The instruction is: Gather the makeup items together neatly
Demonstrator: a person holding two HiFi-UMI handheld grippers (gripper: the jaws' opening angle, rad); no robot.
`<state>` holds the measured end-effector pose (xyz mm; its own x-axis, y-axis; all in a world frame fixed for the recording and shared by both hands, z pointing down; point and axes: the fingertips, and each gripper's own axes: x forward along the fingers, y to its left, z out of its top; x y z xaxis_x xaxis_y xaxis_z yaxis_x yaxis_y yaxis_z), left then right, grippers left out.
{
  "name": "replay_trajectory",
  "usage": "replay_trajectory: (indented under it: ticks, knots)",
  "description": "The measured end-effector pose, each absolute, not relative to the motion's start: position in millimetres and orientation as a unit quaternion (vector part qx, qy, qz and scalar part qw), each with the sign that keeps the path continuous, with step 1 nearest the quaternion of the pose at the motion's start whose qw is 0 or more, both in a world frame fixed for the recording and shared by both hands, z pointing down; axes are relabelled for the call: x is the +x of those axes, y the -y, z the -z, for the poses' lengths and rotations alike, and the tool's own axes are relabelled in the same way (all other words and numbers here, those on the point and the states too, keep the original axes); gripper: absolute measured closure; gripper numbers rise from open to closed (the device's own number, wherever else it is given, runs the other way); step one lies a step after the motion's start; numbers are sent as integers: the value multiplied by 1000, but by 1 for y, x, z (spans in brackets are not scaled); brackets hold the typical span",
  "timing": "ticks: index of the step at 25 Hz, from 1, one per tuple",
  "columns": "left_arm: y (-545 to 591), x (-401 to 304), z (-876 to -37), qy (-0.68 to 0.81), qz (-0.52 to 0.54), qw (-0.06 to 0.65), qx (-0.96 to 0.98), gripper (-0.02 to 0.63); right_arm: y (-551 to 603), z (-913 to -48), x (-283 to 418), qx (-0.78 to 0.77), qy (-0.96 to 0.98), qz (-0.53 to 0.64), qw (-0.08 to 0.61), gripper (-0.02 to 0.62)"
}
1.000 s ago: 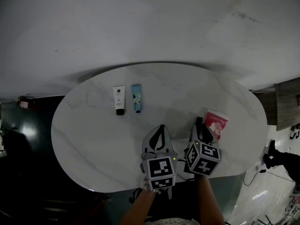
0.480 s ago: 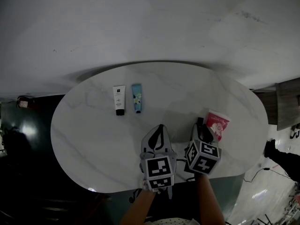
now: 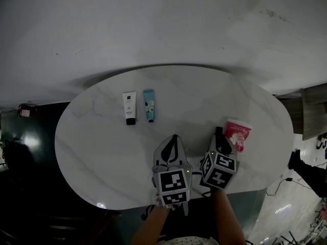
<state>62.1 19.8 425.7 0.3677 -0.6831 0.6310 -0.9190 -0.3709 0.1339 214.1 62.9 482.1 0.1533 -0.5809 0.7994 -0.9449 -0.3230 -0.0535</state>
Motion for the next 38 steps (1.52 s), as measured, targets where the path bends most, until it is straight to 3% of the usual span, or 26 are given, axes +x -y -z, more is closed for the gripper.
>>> replay_trajectory:
  ticks: [13,38]
  knots:
    - [-21,57,-433,509,-248,249,786,578,-64,-487,211,720,527,-353,280,473]
    - [-18,36,-428,531,-239,249,774,578,-48,-464,190,705,563,-370,220,477]
